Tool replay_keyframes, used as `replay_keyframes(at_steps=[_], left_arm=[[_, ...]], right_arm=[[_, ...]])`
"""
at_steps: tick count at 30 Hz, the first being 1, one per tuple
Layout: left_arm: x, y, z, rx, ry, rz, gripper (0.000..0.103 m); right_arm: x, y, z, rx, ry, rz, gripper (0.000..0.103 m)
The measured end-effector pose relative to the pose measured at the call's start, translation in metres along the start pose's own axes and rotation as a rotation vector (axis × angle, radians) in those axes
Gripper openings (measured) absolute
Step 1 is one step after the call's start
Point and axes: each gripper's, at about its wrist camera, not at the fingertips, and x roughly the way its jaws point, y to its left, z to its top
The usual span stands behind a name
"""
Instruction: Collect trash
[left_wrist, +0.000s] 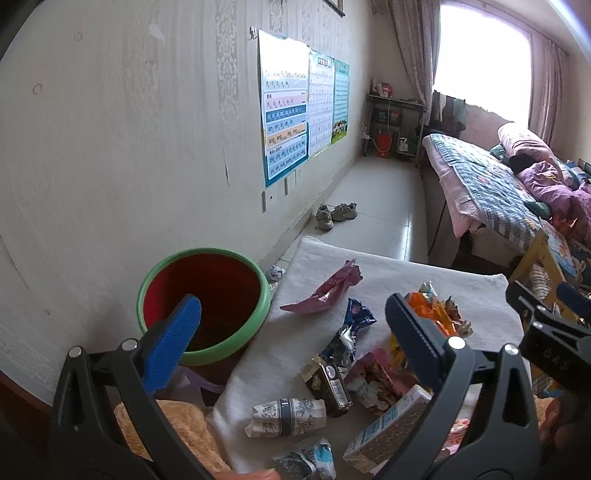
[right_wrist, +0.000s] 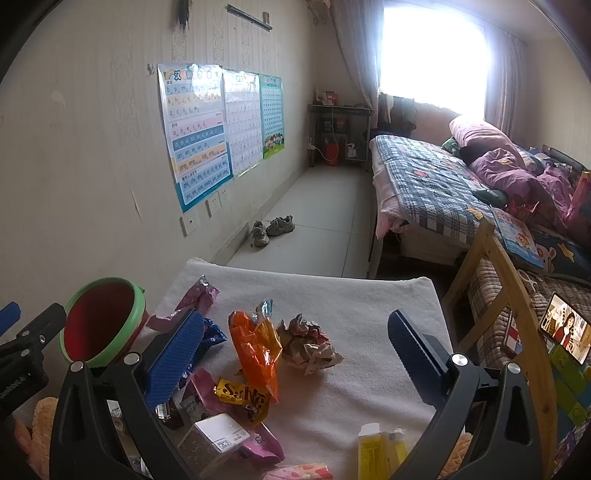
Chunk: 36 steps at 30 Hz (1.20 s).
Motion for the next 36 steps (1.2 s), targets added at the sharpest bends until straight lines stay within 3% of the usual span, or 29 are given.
replay_keyframes(at_steps=[16, 21, 24, 27, 29, 32, 34, 36], left_arm=[[-0.006, 0.003, 0.003, -0.002, -0.014, 0.001, 0.098], [0.004, 0.013, 0.000, -0.024, 0.036, -0.046, 0.098], [0.014, 0.020, -0.010, 0.009, 0.060, -0.021, 0.098], [0.032, 0.025, -0.028, 0.078, 0.138, -0.051, 0.098], [0.043, 0.031, -0.043, 0.072, 0.207, -0.096, 0.098], [0.063, 0.035, -0.067, 0.039, 0.310, -0.107, 0.096], [0.078, 0.032, -0.081, 0.034, 0.375, -0.111, 0.083], [0.093, 0.029, -0.093, 0.040, 0.445, -0.119, 0.082]], right_arm=[[0.002, 0.000, -0.003, -0.010, 0.011, -0.005, 0.096], [0.004, 0.000, -0.005, -0.024, 0.018, -0.012, 0.096], [0.006, -0.004, -0.006, -0.028, 0.023, -0.022, 0.096], [0.012, -0.011, -0.010, -0.025, 0.047, -0.021, 0.096], [0.016, -0.014, -0.015, -0.026, 0.067, -0.023, 0.096], [0.021, -0.014, -0.018, -0.026, 0.088, -0.027, 0.096], [0.024, -0.013, -0.021, -0.026, 0.107, -0.019, 0.096], [0.024, -0.012, -0.021, -0.033, 0.114, -0.005, 0.096]])
